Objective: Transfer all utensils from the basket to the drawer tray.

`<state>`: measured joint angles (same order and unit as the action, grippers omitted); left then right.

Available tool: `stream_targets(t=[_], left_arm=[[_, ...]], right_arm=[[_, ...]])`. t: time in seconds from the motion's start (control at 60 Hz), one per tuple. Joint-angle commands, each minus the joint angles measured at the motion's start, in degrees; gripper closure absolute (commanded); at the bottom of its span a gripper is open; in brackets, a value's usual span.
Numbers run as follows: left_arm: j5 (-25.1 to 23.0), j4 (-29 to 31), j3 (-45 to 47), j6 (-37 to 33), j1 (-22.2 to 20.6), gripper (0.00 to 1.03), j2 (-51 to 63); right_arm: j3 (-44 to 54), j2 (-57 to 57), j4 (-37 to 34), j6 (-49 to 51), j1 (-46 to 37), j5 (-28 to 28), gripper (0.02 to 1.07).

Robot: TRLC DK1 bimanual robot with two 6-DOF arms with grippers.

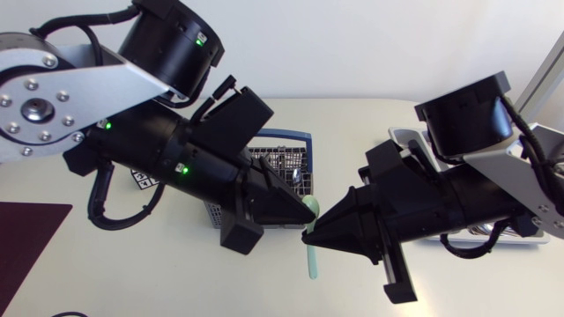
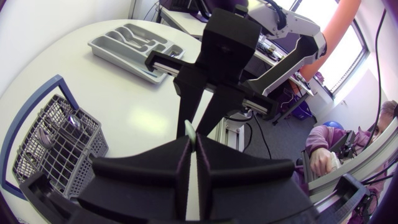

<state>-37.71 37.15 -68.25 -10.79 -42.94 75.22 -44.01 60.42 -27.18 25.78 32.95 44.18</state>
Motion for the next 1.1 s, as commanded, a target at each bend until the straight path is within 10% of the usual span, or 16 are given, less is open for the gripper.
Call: stream_targets(t=[0.0,0.283,0.383,0.483,0.667,1.083], left_arm=[[0.45,0.21,-0.22,-1.17,0.31,0.97,0.19],[0.36,-2.69,-1.71,1.03,1.89,0.93,0.45],[0.45,-5.77,-2.06,3.23,3.04,0.19,0.54],[0.54,-7.79,-2.59,5.07,4.09,0.05,0.54],[3.52,-12.01,-2.86,8.59,4.88,0.05,0.45],[22.16,-12.36,-1.89,7.62,6.29,0.05,2.12]], right_arm=[[2.0,-0.83,-1.3,0.32,0.45,0.55,1.01],[3.49,0.05,-1.91,0.32,1.15,-1.82,1.01],[4.28,0.4,-1.82,0.41,1.15,-3.31,1.01],[4.81,0.4,-2.0,0.41,1.15,-5.34,1.01],[5.69,0.22,-2.18,0.94,-0.52,-8.94,1.01],[5.07,-1.27,-0.51,18.52,-39.19,-15.97,1.01]])
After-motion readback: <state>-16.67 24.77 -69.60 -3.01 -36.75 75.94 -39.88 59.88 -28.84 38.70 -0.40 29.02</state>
